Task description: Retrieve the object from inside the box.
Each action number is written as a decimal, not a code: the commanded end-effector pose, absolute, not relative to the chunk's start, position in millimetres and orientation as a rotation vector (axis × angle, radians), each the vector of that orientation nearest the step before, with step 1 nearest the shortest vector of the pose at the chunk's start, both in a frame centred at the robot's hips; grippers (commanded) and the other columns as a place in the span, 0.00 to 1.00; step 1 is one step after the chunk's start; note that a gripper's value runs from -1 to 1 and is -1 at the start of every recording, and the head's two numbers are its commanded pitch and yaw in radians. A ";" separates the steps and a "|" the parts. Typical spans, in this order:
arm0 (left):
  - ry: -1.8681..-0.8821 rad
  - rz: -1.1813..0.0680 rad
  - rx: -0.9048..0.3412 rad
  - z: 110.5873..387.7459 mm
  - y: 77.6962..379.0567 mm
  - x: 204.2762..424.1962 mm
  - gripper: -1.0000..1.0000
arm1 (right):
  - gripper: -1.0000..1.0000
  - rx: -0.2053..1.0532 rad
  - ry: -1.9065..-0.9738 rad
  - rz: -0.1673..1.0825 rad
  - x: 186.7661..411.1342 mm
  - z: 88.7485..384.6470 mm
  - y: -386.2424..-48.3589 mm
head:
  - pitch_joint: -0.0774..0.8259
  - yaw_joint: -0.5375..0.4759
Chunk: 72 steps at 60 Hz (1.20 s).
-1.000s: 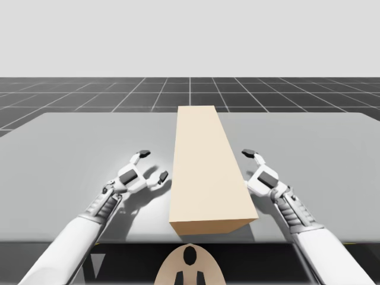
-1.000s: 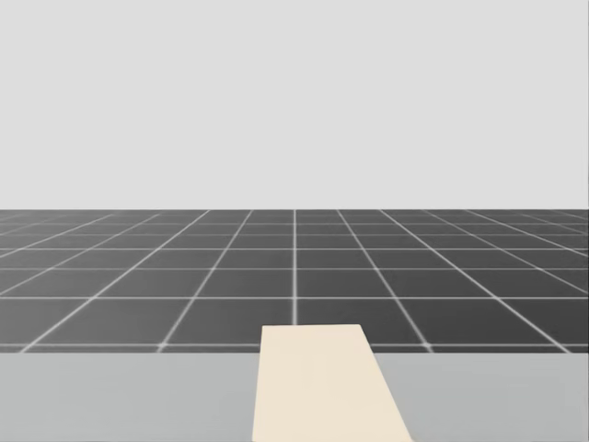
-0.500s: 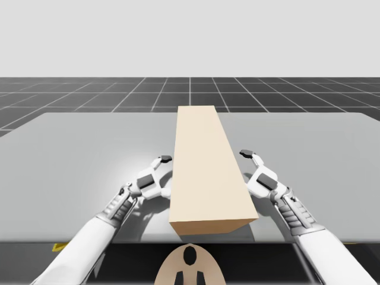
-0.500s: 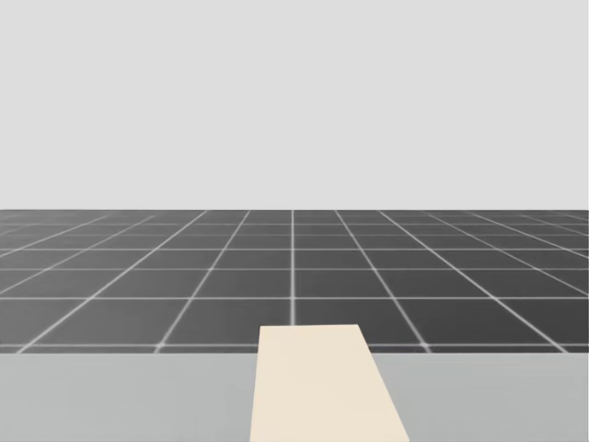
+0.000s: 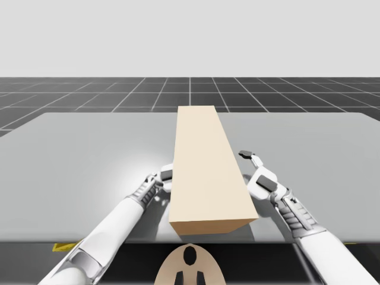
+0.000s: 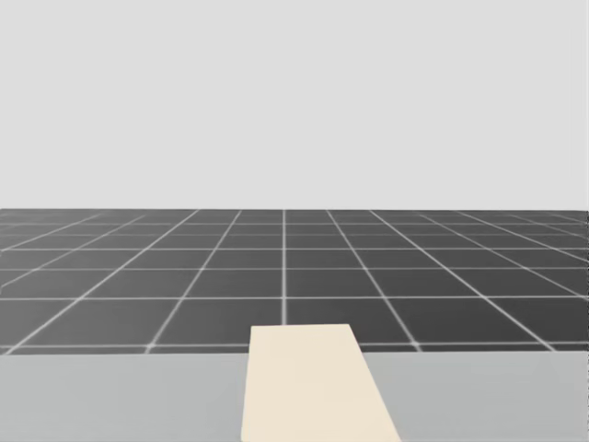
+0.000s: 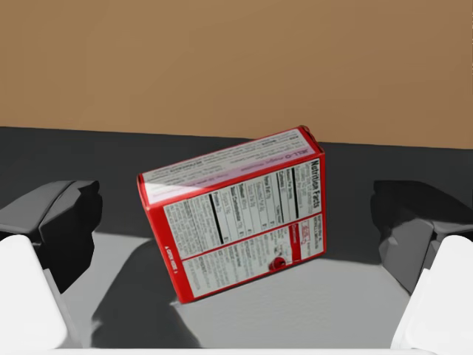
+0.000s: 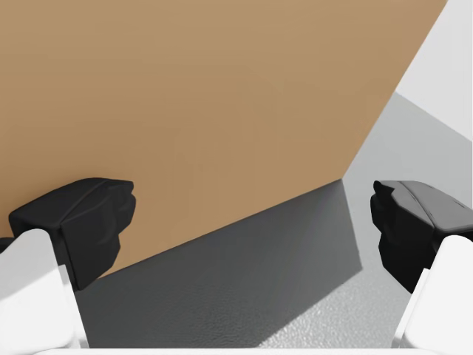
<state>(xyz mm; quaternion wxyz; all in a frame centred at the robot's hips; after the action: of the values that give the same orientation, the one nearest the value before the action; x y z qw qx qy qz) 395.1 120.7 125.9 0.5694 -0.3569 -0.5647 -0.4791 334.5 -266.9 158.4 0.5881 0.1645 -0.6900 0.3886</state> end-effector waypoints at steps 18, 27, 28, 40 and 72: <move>-1.272 -1.142 -0.944 106.0 97.3 407.9 0.92 | 0.00 0.395 -1.612 0.946 331.6 156.4 -259.0 | 0.10 0.50; -1.279 -1.150 -0.945 109.5 103.6 407.4 0.99 | 0.00 0.391 -1.614 0.954 331.4 156.0 -258.3 | 0.10 0.50; -1.281 -1.151 -0.943 109.9 104.1 407.2 1.00 | 0.00 0.391 -1.614 0.954 331.4 156.0 -258.3 | 0.10 0.50; -1.312 -1.144 -0.917 117.4 116.7 405.9 1.00 | 0.00 0.382 -1.615 0.957 331.3 155.9 -258.0 | 0.10 0.50; -1.567 -0.967 -0.696 158.4 251.2 359.7 1.00 | 0.00 0.364 -1.622 0.952 331.3 156.9 -259.4 | 0.10 0.50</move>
<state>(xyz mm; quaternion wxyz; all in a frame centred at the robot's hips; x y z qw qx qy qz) 376.1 206.8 145.0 0.5556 -0.3290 -0.6286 -0.4335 332.7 -263.4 159.5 0.5757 0.1481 -0.6952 0.4042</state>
